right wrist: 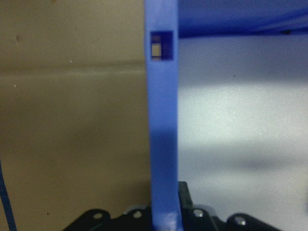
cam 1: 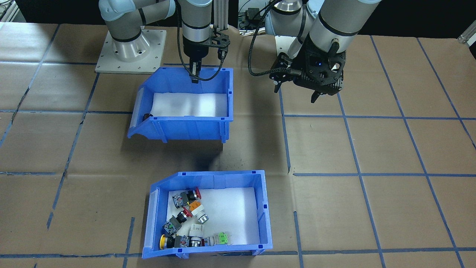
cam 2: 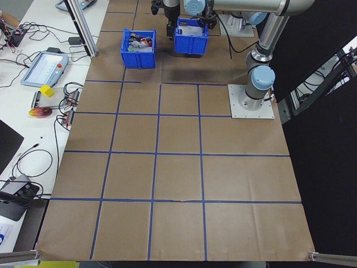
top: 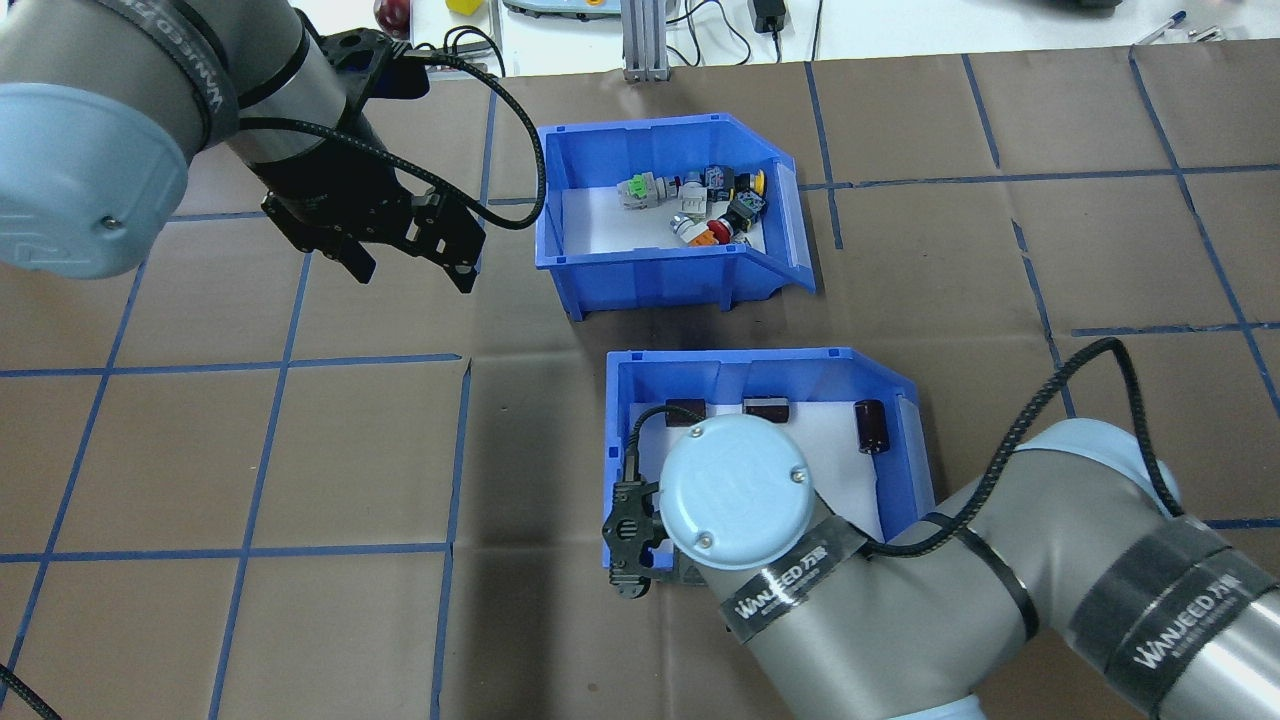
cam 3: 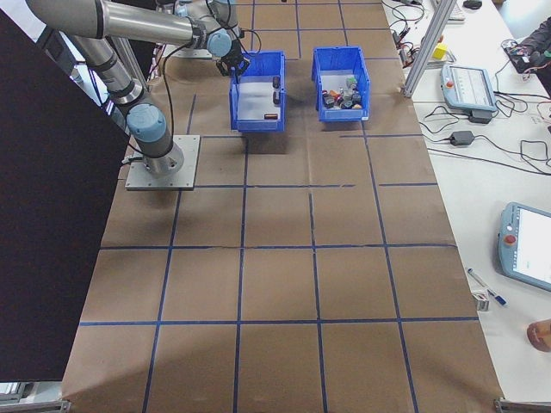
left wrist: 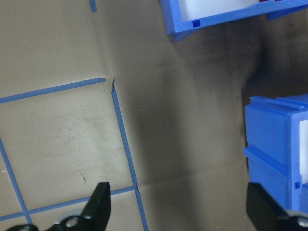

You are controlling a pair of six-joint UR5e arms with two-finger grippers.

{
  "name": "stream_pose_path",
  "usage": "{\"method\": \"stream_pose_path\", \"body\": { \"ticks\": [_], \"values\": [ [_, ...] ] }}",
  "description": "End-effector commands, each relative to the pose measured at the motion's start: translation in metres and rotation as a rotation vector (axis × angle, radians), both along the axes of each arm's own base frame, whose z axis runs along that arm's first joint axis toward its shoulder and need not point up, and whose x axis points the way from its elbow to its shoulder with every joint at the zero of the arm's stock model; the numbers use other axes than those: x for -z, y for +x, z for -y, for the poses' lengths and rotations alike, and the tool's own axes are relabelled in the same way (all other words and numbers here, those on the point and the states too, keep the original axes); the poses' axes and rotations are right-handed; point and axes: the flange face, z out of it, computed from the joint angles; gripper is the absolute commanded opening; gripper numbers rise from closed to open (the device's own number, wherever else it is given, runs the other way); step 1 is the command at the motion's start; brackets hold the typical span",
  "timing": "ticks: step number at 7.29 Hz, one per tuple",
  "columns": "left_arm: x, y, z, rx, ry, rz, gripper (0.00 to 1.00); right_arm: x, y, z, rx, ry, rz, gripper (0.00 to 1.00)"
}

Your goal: Place button box in front

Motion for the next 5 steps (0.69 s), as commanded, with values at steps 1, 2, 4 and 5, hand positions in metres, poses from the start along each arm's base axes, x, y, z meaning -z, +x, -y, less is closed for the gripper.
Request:
{"method": "stream_pose_path", "body": {
  "ticks": [1,2,4,5],
  "values": [
    [-0.008,0.012,-0.006,0.010,-0.027,0.107,0.99,0.013,0.022,-0.009,-0.039,0.019,-0.020,0.10],
    [-0.007,0.013,-0.006,0.006,-0.026,0.114,0.99,0.020,0.024,-0.007,-0.038,0.035,-0.030,0.11],
    [-0.004,0.015,-0.007,-0.010,-0.016,0.107,0.99,0.024,0.025,-0.006,-0.036,0.048,-0.024,0.97],
    [-0.001,0.037,-0.005,-0.056,-0.002,0.105,0.99,0.020,0.024,-0.005,-0.026,0.039,-0.025,1.00]
  ]
}}
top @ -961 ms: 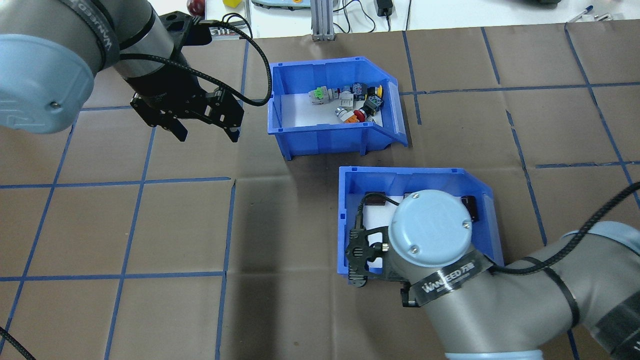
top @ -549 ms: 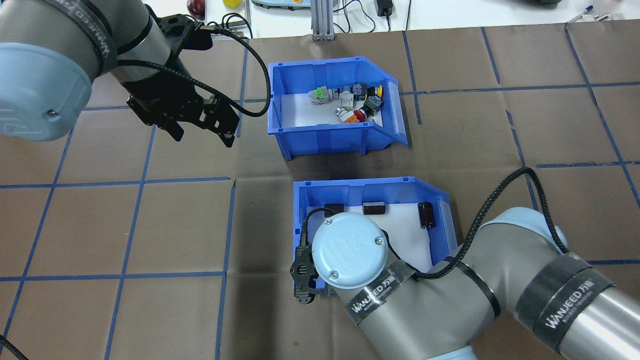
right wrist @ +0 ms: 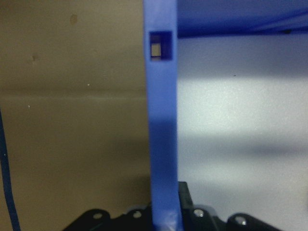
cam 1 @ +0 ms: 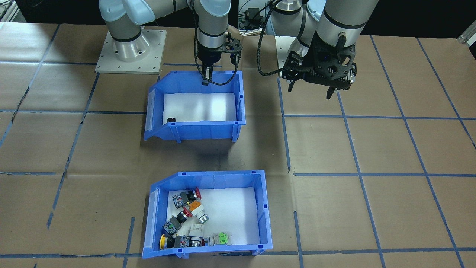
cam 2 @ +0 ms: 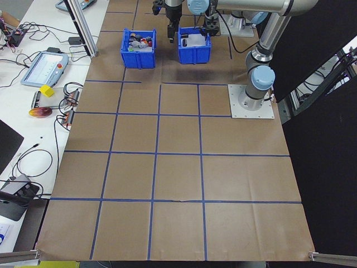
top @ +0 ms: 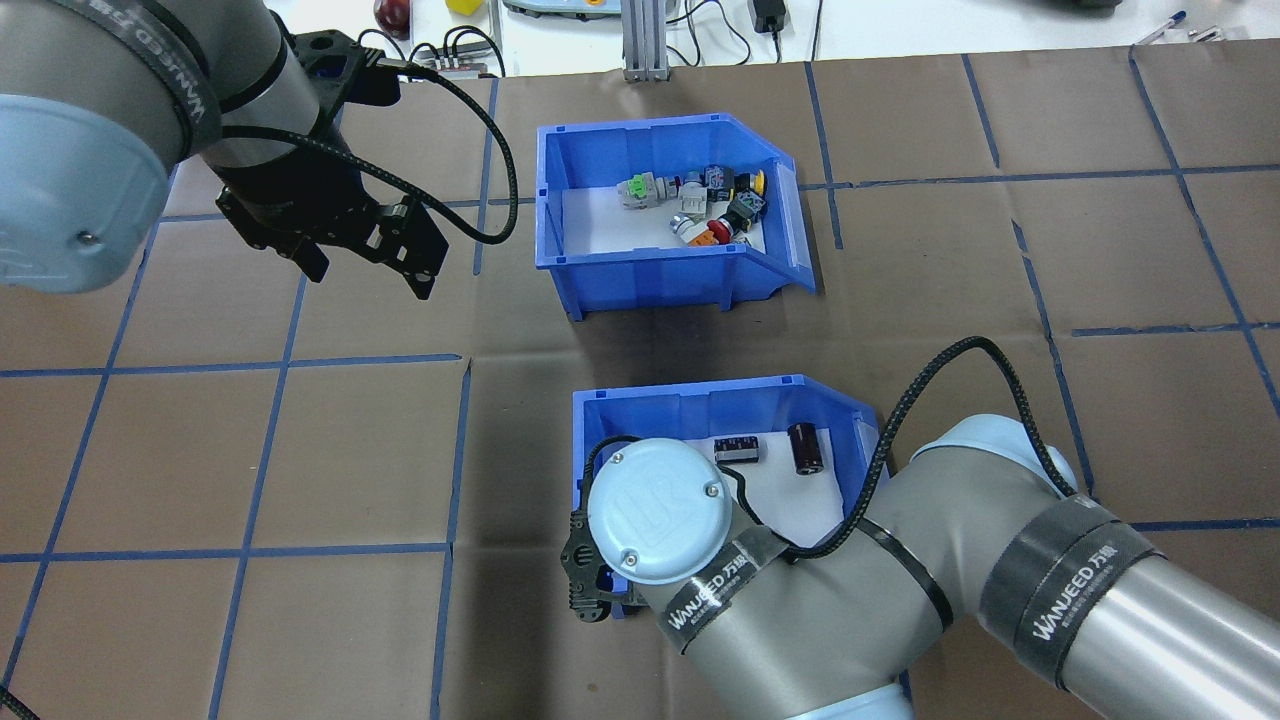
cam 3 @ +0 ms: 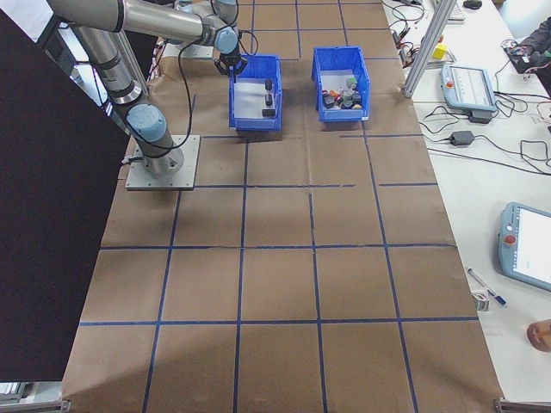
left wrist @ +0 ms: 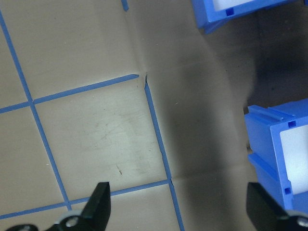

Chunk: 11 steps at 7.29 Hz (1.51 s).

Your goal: Place button box in front

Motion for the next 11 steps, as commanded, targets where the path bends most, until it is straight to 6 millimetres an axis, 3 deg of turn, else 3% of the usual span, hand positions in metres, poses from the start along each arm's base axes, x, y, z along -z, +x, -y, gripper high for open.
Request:
{"method": "stream_pose_path", "body": {
  "ticks": [1,2,4,5,8,9,11],
  "values": [
    [0.004,0.034,-0.005,-0.073,0.009,-0.002,0.99,-0.014,-0.001,0.006,0.016,-0.020,0.010,1.00],
    [0.009,0.034,-0.012,-0.078,0.013,0.000,0.99,-0.041,-0.006,0.012,0.034,-0.031,0.022,1.00],
    [0.007,0.036,-0.004,-0.073,0.001,0.010,0.99,-0.081,-0.011,0.014,0.053,-0.030,0.020,1.00],
    [0.000,0.034,-0.006,-0.072,-0.014,0.001,0.99,-0.093,-0.026,0.039,0.156,-0.047,0.027,1.00],
    [-0.006,0.034,-0.009,-0.070,-0.026,0.010,1.00,-0.119,-0.118,0.126,0.468,-0.098,0.054,1.00],
    [-0.012,0.034,-0.009,-0.070,-0.039,0.010,1.00,-0.124,-0.154,0.145,0.651,-0.112,0.057,1.00],
    [-0.018,0.035,-0.006,-0.070,-0.045,0.013,1.00,-0.145,-0.199,0.175,0.951,-0.167,0.111,1.00]
  ]
}}
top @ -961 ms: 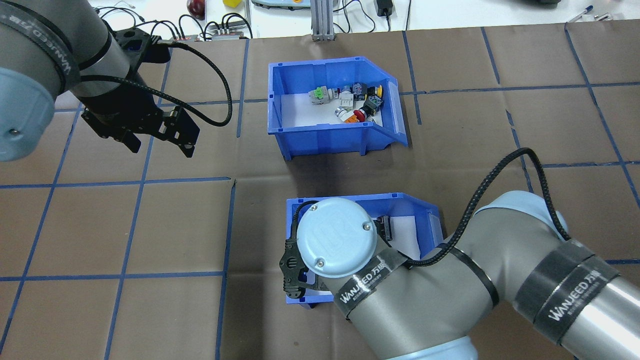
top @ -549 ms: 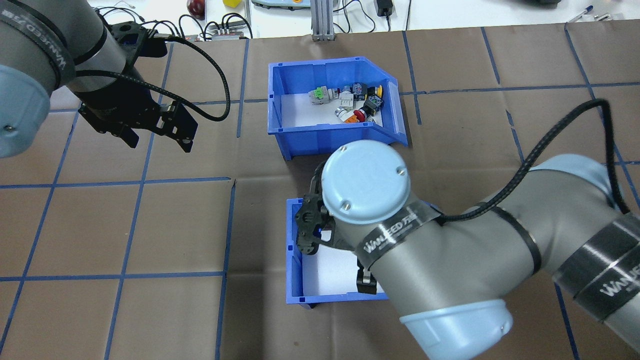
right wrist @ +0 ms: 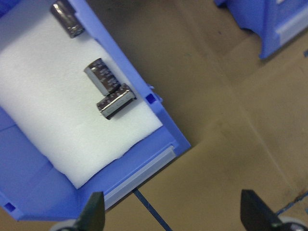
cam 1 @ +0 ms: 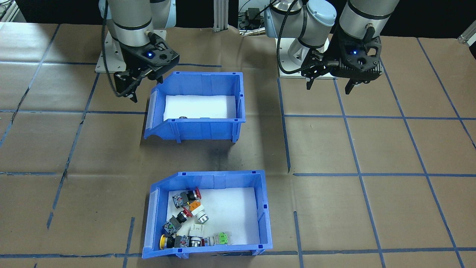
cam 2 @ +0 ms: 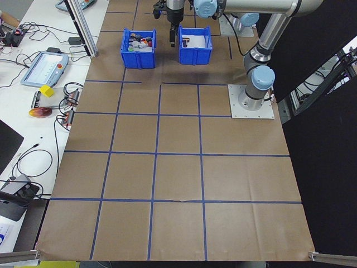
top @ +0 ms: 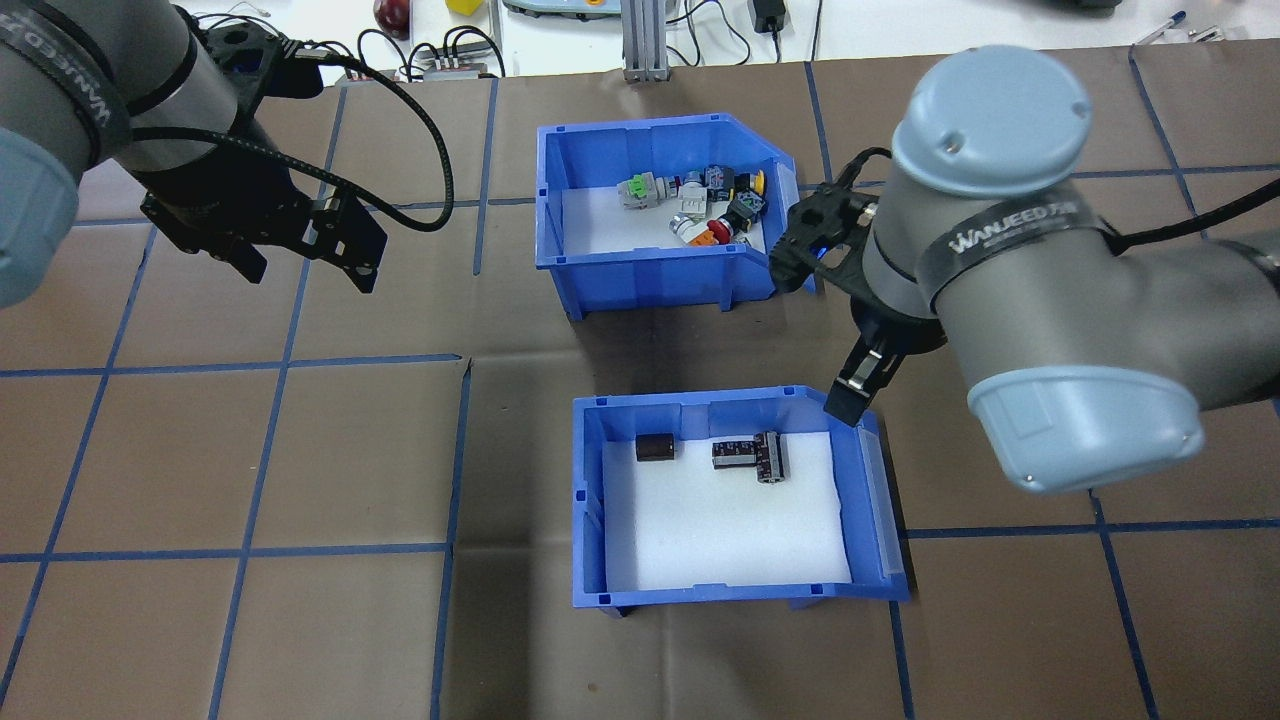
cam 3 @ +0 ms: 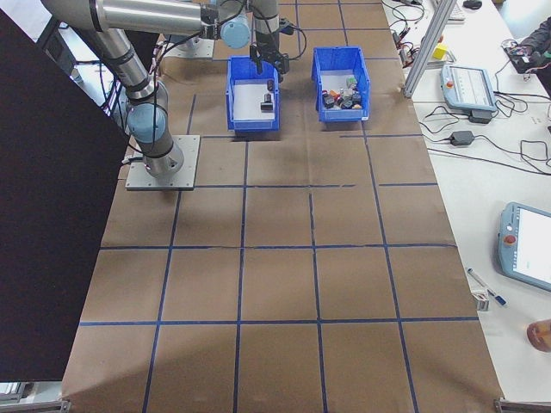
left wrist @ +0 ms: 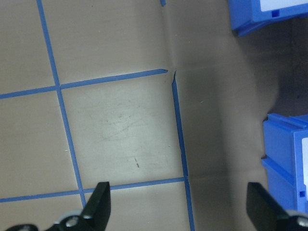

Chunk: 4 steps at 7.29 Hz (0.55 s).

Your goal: Place button box in front

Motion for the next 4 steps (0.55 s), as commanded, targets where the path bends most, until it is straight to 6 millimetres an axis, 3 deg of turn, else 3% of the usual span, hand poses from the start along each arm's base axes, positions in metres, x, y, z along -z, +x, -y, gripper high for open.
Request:
{"method": "stream_pose_path", "body": {
  "ticks": [1,3,4],
  "values": [
    [-0.002,0.000,0.000,0.000,0.003,0.001,1.00,-0.035,-0.051,0.033,0.375,-0.092,0.070,1.00],
    [-0.002,0.000,0.000,0.000,0.006,0.003,1.00,-0.057,-0.057,0.048,0.666,-0.138,0.106,1.00],
    [-0.003,0.000,0.000,0.000,0.003,0.003,1.00,-0.053,-0.058,0.055,0.726,-0.115,0.101,1.00]
  ]
}}
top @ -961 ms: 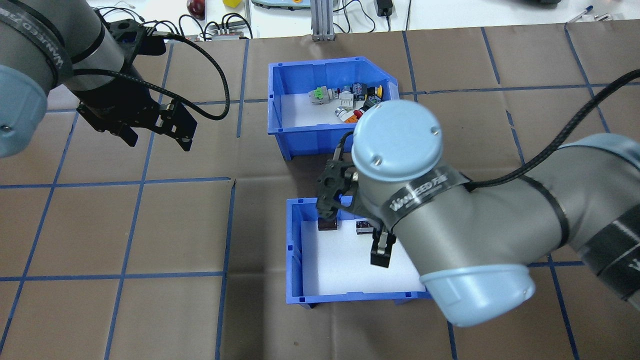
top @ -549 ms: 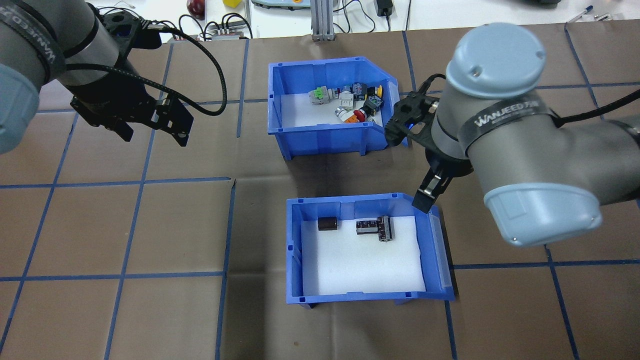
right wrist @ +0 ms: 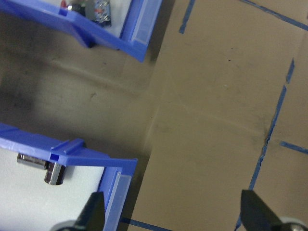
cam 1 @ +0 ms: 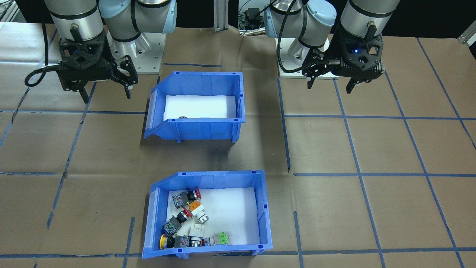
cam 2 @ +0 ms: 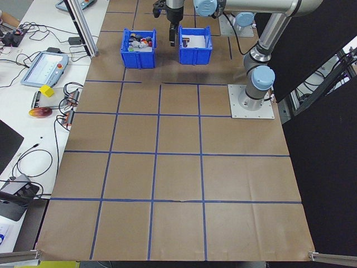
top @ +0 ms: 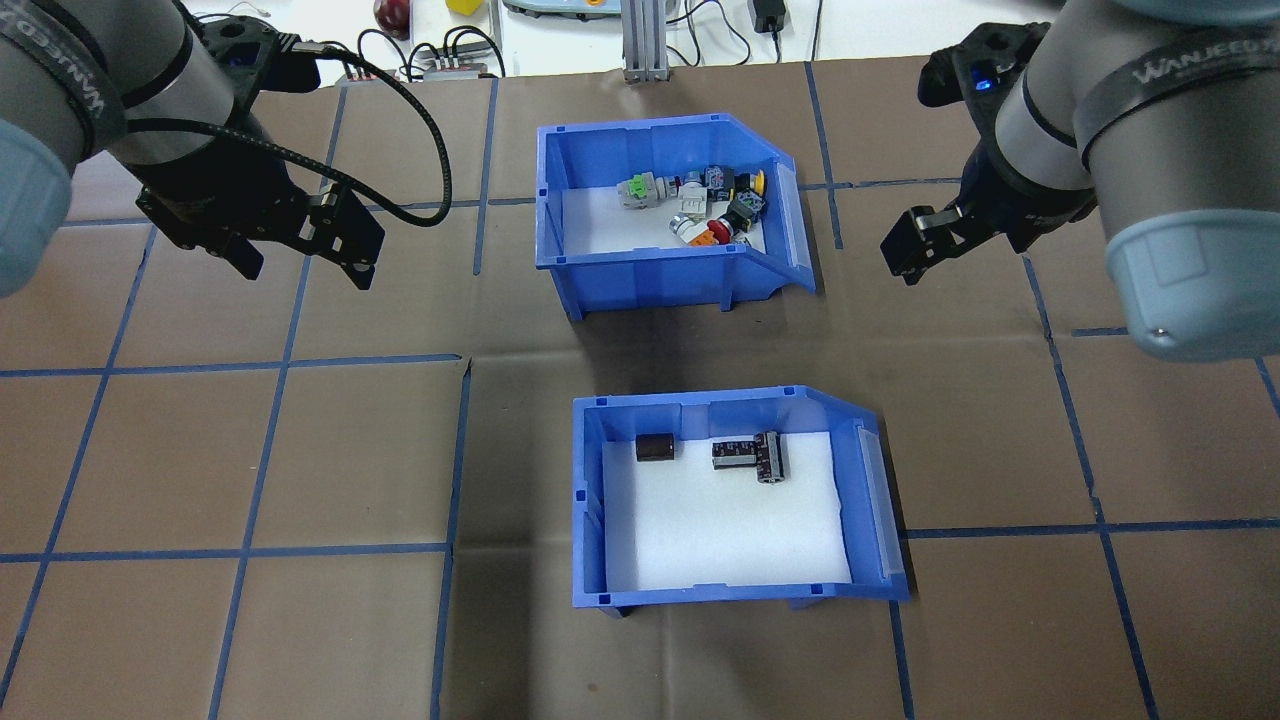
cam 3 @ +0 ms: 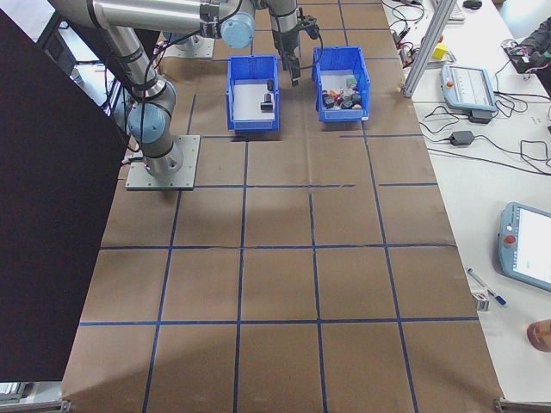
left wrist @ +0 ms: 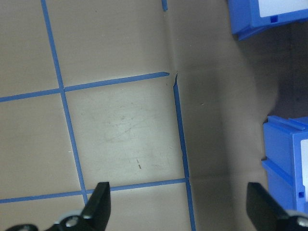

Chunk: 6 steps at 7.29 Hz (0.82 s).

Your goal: Place button box in front

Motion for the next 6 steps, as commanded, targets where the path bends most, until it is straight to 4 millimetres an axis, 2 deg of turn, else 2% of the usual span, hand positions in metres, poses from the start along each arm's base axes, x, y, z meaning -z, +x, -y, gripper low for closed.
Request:
{"method": "stream_pose_path", "body": {
  "ticks": [1,3,6],
  "values": [
    [0.000,0.000,-0.001,0.000,0.000,0.001,1.00,-0.004,-0.004,0.008,0.118,0.064,0.010,1.00],
    [0.000,0.000,-0.001,0.000,0.000,0.001,1.00,-0.010,-0.004,0.014,0.227,0.168,0.019,1.00],
    [0.000,0.001,0.000,-0.002,0.003,0.000,1.00,-0.017,-0.001,0.017,0.237,0.216,0.038,1.00]
  ]
}}
